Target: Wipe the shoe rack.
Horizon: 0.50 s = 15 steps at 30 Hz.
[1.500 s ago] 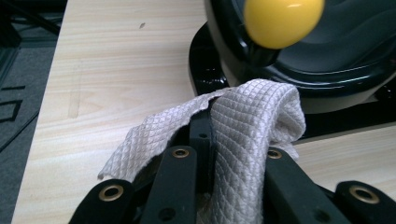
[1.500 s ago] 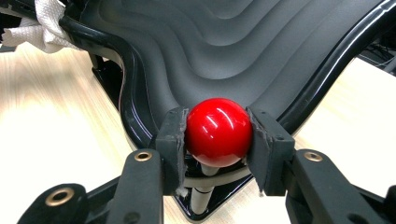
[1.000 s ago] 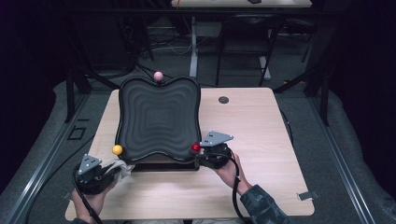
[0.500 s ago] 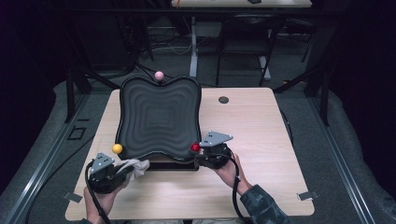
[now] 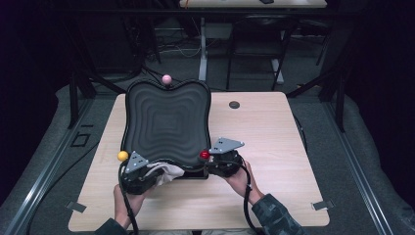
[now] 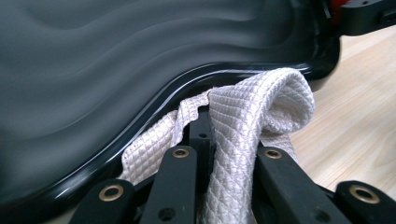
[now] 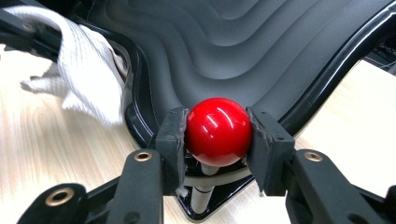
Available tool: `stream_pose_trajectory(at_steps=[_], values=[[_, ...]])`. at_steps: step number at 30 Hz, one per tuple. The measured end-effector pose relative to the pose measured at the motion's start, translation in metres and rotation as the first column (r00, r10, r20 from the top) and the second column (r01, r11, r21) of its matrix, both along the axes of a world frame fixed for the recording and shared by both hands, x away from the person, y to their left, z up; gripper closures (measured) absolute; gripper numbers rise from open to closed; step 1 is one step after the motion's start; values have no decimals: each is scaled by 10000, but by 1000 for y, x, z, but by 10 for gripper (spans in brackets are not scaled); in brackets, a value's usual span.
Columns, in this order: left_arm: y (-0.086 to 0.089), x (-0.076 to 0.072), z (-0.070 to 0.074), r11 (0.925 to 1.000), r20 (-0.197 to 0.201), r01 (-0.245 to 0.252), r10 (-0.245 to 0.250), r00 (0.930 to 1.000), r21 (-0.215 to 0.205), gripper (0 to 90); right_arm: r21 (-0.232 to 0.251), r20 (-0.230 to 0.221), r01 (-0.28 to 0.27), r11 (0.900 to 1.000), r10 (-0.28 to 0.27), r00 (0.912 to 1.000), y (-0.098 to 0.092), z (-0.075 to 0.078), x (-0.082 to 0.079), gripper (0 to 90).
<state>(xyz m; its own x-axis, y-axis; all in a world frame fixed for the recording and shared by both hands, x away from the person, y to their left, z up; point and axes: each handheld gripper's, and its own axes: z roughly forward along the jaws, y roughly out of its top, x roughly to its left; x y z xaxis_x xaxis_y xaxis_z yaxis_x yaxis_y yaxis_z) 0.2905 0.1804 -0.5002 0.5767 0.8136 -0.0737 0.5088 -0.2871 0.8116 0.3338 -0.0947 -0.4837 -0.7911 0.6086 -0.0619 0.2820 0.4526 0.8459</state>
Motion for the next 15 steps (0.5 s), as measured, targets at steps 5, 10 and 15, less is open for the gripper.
stream_pose_trajectory(at_steps=[5, 10, 15], values=[[-21, 2, 0, 9987, 44, 514, -514, 9987, 8, 828, 30, -22, 7, 10000, -7, 10000, 0, 0, 0, 600], [-33, 1, 3, 9967, 139, 812, -812, 9966, 33, 827, 41, -40, 57, 10000, -57, 10000, -1, 0, 1, 600], [-40, -2, 5, 9937, 163, 1122, -1123, 9935, 66, 827, 68, -41, 57, 10000, -57, 10000, 0, 0, 1, 600]])
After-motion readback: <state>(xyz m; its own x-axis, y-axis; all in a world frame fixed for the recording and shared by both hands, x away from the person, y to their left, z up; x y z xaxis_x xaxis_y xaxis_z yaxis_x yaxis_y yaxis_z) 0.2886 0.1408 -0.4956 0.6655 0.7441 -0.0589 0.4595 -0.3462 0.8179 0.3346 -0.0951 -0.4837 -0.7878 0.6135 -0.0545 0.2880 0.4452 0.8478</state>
